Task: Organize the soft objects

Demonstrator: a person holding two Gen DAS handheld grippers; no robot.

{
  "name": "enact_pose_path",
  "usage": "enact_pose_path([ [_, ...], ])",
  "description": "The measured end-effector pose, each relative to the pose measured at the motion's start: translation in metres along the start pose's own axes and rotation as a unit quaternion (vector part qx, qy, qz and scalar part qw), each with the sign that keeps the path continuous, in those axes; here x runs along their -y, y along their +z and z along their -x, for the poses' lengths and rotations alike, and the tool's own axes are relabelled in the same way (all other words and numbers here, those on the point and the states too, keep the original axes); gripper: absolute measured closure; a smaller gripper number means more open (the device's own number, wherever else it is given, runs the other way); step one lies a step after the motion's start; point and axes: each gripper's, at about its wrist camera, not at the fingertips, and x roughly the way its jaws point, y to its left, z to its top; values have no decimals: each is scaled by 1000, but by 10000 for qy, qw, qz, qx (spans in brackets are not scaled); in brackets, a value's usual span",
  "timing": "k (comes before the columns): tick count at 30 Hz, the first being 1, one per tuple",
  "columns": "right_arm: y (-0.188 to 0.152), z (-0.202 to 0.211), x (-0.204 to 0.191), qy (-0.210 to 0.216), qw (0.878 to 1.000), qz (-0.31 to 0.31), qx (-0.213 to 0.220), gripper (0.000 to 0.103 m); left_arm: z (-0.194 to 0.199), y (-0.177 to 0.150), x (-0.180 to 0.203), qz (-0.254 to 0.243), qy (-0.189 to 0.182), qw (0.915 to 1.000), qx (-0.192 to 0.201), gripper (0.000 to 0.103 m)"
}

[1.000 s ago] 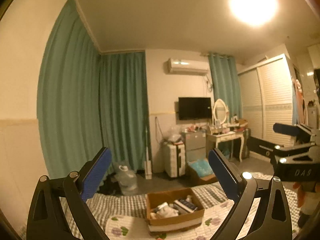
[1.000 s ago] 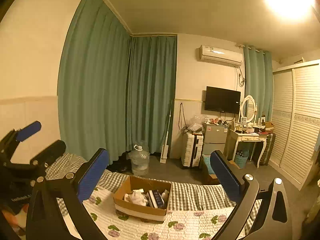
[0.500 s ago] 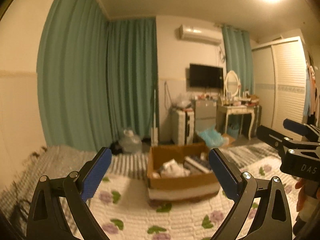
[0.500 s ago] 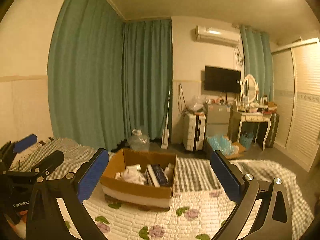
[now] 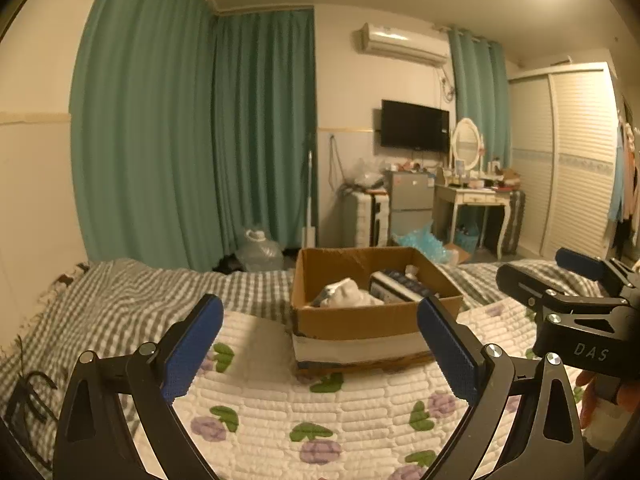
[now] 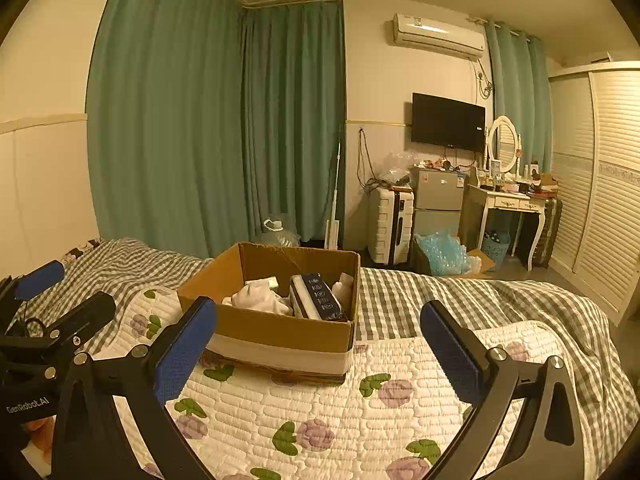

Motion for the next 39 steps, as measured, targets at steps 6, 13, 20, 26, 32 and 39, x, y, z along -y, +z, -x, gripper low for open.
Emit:
enact_pose_path([
  [6, 2, 6, -2, 4, 10000, 7, 21, 1, -4, -4, -1, -4, -13, 10000, -5, 4],
  [13, 2, 7, -6, 12, 10000, 8, -3, 1, -5, -5, -2, 23, -46, 10000, -20, 4],
  [20, 5, 9, -4, -17, 10000, -12, 36, 1, -5, -6, -2, 25, -55, 10000, -25, 4],
  [26, 6, 9, -3, -16, 10000, -35, 38, 1, -5, -6, -3, 30, -60, 10000, -32, 4],
  [32, 4, 9, -4, -25, 10000, 0, 65, 1, -6, -8, -6, 54, -48, 10000, -49, 4],
  [39, 3, 8, -5, -47, 10000, 11, 55, 1, -8, -7, -11, 52, 36, 10000, -57, 4],
])
